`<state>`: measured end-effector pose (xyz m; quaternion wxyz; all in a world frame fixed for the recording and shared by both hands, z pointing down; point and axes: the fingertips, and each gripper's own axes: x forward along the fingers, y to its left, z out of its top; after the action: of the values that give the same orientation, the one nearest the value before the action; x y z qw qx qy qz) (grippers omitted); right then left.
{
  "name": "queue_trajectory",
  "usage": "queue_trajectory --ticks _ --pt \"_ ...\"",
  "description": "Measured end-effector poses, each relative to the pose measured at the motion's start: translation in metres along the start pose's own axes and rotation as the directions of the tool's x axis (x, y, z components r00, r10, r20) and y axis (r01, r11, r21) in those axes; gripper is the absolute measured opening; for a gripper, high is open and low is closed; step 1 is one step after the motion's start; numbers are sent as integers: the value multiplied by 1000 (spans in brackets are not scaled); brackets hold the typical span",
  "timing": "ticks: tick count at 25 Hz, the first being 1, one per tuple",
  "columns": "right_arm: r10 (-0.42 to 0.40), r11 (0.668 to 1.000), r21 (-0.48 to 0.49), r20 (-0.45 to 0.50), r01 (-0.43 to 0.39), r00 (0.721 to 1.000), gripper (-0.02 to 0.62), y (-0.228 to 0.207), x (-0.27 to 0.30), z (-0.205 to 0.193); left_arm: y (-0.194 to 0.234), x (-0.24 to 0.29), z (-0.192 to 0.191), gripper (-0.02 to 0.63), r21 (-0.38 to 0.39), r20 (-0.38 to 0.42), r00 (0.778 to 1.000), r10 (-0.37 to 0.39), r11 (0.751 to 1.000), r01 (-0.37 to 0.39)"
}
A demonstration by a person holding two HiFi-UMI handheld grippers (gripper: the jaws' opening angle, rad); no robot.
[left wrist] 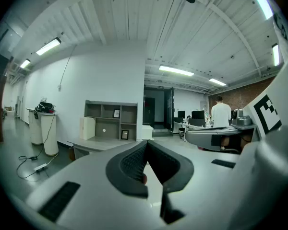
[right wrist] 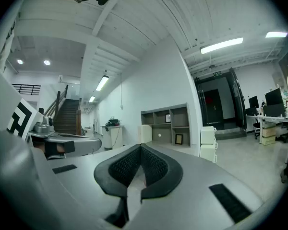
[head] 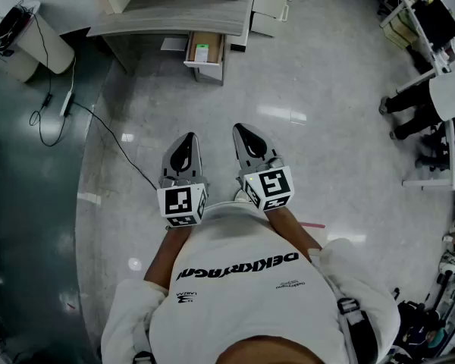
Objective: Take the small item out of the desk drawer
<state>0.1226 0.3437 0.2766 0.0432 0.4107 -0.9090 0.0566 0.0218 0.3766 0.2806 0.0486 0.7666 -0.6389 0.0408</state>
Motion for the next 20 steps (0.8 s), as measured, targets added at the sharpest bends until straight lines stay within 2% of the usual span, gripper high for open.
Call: queue_trajectory --ticks 12,20 --pt "63 998 23 16 -63 998 31 -38 -20 -6 -44 18 -6 15 -3 -17 999 42 999 -42" --pt "55 997 61 20 -56 998 31 -57 -25 -13 -67 19 -12 15 8 -43 998 51 999 -50"
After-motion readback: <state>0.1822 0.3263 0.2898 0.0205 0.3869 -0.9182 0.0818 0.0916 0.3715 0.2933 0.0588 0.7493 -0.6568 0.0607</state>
